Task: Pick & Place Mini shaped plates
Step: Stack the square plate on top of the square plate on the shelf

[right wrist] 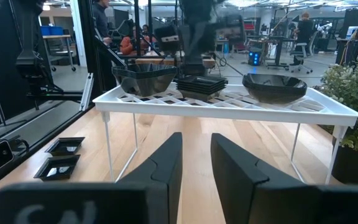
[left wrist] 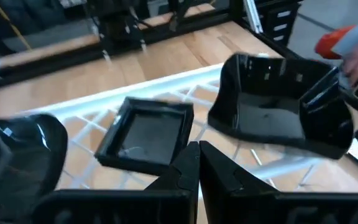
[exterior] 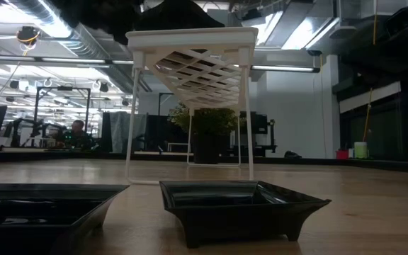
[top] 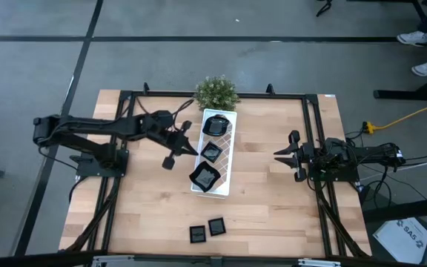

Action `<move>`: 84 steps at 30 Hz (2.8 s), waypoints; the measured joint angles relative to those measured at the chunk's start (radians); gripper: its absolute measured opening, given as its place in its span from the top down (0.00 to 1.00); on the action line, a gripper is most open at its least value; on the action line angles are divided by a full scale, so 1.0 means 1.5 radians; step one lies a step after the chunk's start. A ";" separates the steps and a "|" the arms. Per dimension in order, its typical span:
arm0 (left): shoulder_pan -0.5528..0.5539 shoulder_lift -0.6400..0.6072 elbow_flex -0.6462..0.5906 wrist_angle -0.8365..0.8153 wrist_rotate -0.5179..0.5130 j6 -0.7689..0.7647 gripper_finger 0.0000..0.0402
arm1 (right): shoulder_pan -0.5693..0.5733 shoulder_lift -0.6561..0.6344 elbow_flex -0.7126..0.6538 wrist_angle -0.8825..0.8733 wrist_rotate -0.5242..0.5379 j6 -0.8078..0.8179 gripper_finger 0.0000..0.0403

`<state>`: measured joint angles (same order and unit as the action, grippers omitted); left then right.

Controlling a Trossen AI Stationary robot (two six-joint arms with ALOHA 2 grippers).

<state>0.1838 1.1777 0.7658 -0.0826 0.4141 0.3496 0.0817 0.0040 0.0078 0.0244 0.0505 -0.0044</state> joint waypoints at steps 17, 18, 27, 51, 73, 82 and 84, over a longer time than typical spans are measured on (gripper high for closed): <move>-0.321 -0.053 0.000 -0.007 -0.261 -0.166 1.00 | 0.000 0.000 0.000 0.000 0.000 0.000 0.79; -0.341 -0.054 0.000 -0.007 -0.276 -0.179 1.00 | 0.000 0.000 0.000 0.000 0.000 0.000 0.79; -0.503 -0.054 0.000 -0.013 -0.428 -0.292 0.99 | 0.000 0.000 0.000 0.000 0.000 0.000 0.79; -0.638 0.121 0.000 0.148 -0.371 -0.518 0.99 | 0.000 0.000 0.000 0.000 0.000 0.000 0.79; -0.629 0.260 0.000 0.120 -0.473 -0.511 0.98 | 0.000 0.000 0.000 0.000 0.000 0.000 0.79; -0.562 0.315 0.000 0.136 -0.363 -0.512 0.85 | 0.000 0.000 0.000 0.000 0.000 0.000 0.79; -0.555 0.325 0.000 0.148 -0.356 -0.530 0.80 | 0.000 0.000 0.000 0.000 0.000 0.000 0.79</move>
<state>-0.6491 1.6659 0.7662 0.1388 -0.1202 -0.4452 0.0818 0.0041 0.0078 0.0243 0.0505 -0.0044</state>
